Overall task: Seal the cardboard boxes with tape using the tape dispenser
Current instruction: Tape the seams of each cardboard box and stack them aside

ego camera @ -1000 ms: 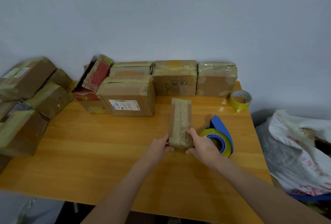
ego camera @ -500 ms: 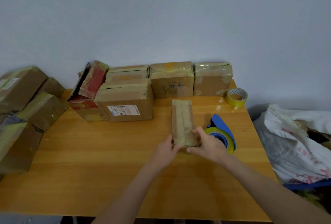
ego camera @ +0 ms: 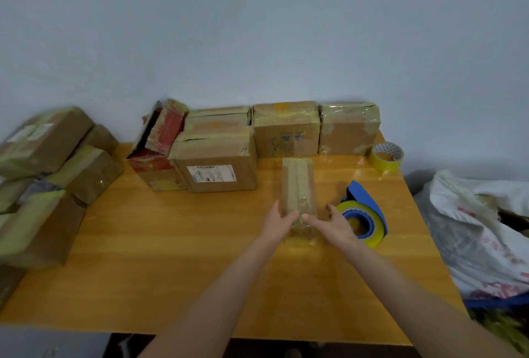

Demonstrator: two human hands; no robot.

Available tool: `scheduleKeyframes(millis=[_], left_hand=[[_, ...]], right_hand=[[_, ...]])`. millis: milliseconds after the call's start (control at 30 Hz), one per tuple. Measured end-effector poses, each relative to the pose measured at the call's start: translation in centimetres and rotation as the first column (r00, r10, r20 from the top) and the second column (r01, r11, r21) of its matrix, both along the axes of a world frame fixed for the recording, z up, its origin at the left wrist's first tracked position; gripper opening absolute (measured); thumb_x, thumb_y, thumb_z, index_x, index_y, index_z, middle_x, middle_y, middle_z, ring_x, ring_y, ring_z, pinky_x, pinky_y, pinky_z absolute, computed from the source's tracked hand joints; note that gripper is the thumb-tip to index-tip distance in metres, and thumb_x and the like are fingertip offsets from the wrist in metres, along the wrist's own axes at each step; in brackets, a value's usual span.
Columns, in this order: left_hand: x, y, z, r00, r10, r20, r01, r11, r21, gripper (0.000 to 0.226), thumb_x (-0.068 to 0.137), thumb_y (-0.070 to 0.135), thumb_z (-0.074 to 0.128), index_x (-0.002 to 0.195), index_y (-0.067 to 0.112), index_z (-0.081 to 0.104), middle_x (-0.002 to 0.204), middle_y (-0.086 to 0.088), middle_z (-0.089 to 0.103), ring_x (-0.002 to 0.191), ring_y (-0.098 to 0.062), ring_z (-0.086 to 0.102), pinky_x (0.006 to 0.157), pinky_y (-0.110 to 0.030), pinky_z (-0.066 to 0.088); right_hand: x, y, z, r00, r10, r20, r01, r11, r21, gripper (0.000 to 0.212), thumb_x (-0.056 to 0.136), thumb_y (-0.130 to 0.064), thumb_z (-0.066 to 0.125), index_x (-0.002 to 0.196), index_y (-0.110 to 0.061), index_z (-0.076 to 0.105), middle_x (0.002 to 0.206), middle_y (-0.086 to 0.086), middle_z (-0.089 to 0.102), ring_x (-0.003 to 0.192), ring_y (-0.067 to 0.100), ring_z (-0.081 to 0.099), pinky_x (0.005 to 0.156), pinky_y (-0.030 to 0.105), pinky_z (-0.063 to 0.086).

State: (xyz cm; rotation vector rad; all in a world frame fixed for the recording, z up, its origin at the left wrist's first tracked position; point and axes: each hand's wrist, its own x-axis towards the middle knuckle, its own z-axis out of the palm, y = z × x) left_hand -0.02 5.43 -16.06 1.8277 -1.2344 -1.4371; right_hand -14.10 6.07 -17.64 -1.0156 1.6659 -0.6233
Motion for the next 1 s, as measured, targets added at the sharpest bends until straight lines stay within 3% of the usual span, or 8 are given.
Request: scheduleKeyframes(millis=[100,233,400,533,633,733,833,1000], left_hand=[[-0.2,1.6,0.3,1.000,-0.006,0.012,0.006,1.000,-0.015,0.045,0.096,0.025,0.056,0.138,0.010,0.046,0.135,-0.006,0.054,0.117,-0.020,0.054,0.090,-0.027,0.045],[1.0,4.5,0.6,0.986,0.159,0.055,-0.153,0.983,-0.106,0.028,0.091,0.019,0.063,0.115,0.010,0.051,0.111,-0.003,0.058,0.098,-0.015,0.055,0.073,-0.020,0.045],[6.4,8.0,2.6,0.936,0.347,0.061,-0.324,0.915,-0.239,0.027,0.091,0.027,0.063,0.107,0.009,0.050,0.094,0.005,0.054,0.094,-0.016,0.056,0.074,-0.024,0.049],[12.4,9.7,4.7,0.892,0.443,0.089,-0.390,0.854,-0.344,0.041,0.092,0.033,0.061,0.128,0.017,0.048,0.103,0.007,0.056,0.095,-0.011,0.057,0.072,-0.018,0.048],[17.0,10.7,6.1,0.863,0.489,0.125,-0.402,0.816,-0.415,0.047,0.094,0.033,0.059,0.136,0.019,0.045,0.113,0.003,0.059,0.097,-0.011,0.057,0.074,-0.019,0.050],[22.2,11.3,7.1,0.839,0.532,0.116,-0.428,0.775,-0.466,0.043,0.094,0.033,0.059,0.133,0.020,0.047,0.107,0.006,0.060,0.092,-0.007,0.059,0.073,-0.022,0.054],[28.4,10.7,7.0,0.819,0.545,0.181,-0.401,0.768,-0.499,0.042,0.094,0.034,0.058,0.132,0.020,0.048,0.102,0.011,0.058,0.090,-0.004,0.059,0.069,-0.017,0.051],[40.2,8.4,4.5,0.784,0.470,0.404,-0.268,0.845,-0.463,0.051,0.095,0.041,0.053,0.139,0.018,0.044,0.124,-0.001,0.051,0.099,-0.010,0.052,0.081,-0.022,0.046]], right_hand=[[0.7,1.2,0.4,0.999,0.003,0.043,-0.002,1.000,-0.018,0.069,0.085,-0.038,0.071,0.143,-0.014,0.041,0.129,0.005,0.056,0.108,0.024,0.058,0.089,0.045,0.054],[2.2,3.8,0.7,0.980,-0.069,0.187,0.073,0.997,-0.015,0.056,0.079,-0.025,0.079,0.127,-0.012,0.053,0.116,0.005,0.063,0.102,0.022,0.061,0.083,0.043,0.057],[7.2,6.0,2.8,0.973,0.091,0.214,-0.073,0.993,-0.088,0.045,0.078,-0.020,0.079,0.112,-0.012,0.050,0.109,0.000,0.059,0.094,0.021,0.063,0.083,0.049,0.057],[12.9,6.4,4.9,0.949,0.242,0.201,-0.201,0.958,-0.204,0.046,0.077,-0.029,0.081,0.110,-0.018,0.051,0.112,-0.005,0.058,0.101,0.018,0.062,0.087,0.047,0.056],[17.8,6.4,6.6,0.908,0.340,0.245,-0.266,0.919,-0.290,0.066,0.078,-0.019,0.079,0.134,-0.021,0.044,0.126,-0.004,0.056,0.110,0.015,0.058,0.085,0.037,0.057],[23.3,6.3,7.4,0.881,0.419,0.221,-0.332,0.878,-0.344,0.083,0.080,-0.013,0.077,0.149,-0.020,0.032,0.133,0.000,0.052,0.114,0.020,0.058,0.083,0.034,0.057],[29.6,5.4,6.9,0.875,0.451,0.174,-0.370,0.856,-0.362,0.080,0.078,-0.020,0.079,0.147,-0.024,0.037,0.135,0.002,0.051,0.114,0.022,0.058,0.088,0.040,0.057],[41.3,3.7,4.8,0.891,0.378,0.251,-0.317,0.914,-0.252,0.067,0.080,-0.021,0.078,0.137,-0.017,0.042,0.126,-0.001,0.053,0.101,0.016,0.060,0.069,0.027,0.056]])
